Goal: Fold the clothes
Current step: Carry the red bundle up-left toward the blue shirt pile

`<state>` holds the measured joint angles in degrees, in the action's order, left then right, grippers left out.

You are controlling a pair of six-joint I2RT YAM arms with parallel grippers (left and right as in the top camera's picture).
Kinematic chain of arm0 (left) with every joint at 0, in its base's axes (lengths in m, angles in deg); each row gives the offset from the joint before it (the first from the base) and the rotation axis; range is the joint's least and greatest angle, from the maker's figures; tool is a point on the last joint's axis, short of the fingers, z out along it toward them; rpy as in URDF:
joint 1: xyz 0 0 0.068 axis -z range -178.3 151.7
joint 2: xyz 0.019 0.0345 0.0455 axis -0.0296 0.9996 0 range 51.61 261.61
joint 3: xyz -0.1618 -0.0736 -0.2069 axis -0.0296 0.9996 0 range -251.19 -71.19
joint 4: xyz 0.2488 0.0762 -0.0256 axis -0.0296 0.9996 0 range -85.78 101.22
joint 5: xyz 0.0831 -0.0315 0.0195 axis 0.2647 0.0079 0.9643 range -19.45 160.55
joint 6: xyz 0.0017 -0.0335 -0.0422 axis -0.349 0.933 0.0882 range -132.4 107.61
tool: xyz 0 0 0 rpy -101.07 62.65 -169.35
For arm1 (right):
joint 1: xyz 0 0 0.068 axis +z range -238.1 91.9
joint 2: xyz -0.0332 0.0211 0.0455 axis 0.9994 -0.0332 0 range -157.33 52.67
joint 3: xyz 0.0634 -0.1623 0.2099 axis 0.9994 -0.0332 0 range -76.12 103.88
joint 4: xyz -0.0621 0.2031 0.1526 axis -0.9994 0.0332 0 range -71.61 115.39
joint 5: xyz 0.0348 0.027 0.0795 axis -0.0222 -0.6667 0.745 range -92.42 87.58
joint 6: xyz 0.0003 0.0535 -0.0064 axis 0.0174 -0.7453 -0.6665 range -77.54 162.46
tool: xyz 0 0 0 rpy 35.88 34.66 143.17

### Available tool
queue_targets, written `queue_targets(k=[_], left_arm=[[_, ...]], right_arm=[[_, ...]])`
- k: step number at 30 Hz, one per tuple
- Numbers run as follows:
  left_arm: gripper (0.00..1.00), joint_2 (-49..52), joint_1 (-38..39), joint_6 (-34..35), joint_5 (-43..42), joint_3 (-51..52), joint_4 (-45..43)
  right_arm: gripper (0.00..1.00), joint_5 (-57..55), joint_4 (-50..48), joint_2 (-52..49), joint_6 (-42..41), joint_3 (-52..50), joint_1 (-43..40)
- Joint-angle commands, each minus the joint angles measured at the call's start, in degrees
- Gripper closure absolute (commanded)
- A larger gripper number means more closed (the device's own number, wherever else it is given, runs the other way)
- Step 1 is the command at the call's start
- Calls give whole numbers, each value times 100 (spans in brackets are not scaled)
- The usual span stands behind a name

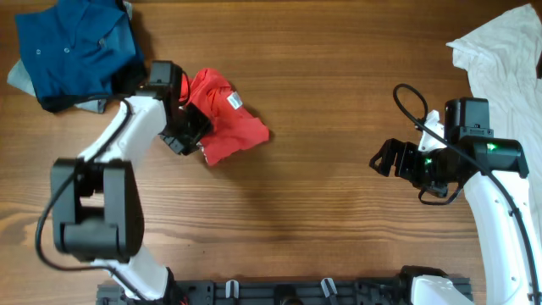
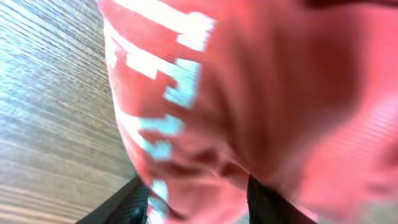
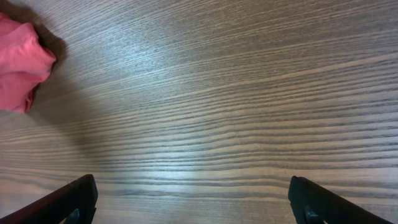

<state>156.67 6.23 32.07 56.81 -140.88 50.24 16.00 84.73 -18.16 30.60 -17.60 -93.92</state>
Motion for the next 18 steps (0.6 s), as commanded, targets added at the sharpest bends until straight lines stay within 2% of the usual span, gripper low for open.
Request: queue_targets(k=[1, 6, 10, 14, 18], left_arm=[[13, -339, -85, -256, 804, 37, -208], [12, -304, -374, -857, 831, 37, -256], [11, -81, -680, -1665, 664, 37, -407], [11, 293, -737, -2133, -22, 37, -723], [11, 573, -728, -2236, -479, 37, -1220]], right_arm=[[1, 114, -35, -22, 4, -13, -15], [1, 114, -57, -22, 7, -13, -15], [1, 114, -70, -22, 2, -13, -15], [1, 116, -122, -22, -35, -13, -15], [1, 116, -85, -22, -33, -13, -15]])
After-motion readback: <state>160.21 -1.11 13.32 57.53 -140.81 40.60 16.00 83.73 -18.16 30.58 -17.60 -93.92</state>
